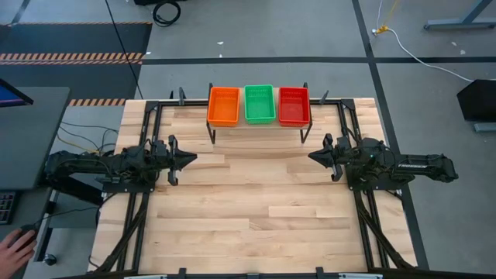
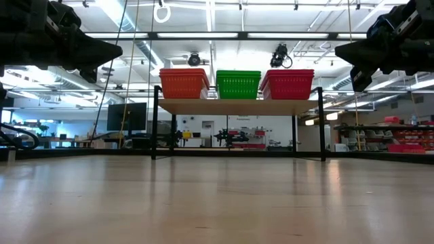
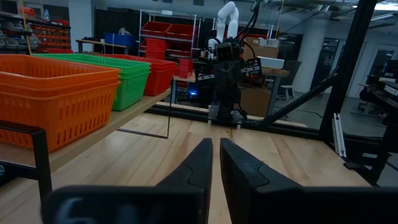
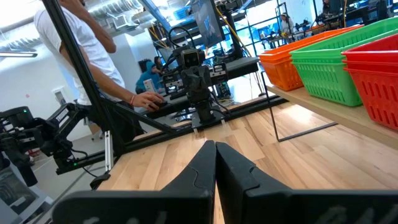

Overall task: Stack baskets on shelf by color
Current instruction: Return to Home Position

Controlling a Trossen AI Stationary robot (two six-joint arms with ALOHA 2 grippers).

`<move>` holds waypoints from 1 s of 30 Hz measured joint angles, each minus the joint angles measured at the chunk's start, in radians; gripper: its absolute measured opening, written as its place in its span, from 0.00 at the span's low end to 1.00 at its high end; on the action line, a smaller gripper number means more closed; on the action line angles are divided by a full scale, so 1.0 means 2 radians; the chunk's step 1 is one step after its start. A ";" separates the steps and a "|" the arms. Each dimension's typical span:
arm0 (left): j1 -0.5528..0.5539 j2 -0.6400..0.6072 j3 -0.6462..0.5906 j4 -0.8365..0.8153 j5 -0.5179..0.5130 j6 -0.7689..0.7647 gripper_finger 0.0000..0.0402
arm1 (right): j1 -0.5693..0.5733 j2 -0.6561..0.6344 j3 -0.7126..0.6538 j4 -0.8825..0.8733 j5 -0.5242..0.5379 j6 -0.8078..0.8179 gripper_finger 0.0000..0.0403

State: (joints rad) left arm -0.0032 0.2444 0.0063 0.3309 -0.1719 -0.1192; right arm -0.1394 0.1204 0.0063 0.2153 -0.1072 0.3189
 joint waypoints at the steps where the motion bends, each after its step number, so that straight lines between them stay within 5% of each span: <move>1: 0.000 0.000 0.000 0.000 0.000 0.000 0.09 | 0.000 0.000 0.000 0.000 0.000 0.000 0.03; 30: 0.000 0.000 0.000 0.000 0.000 0.000 0.07 | 0.000 0.000 0.000 0.000 0.000 0.000 0.03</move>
State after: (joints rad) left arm -0.0029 0.2447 0.0063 0.3309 -0.1719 -0.1192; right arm -0.1394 0.1202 0.0063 0.2153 -0.1073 0.3189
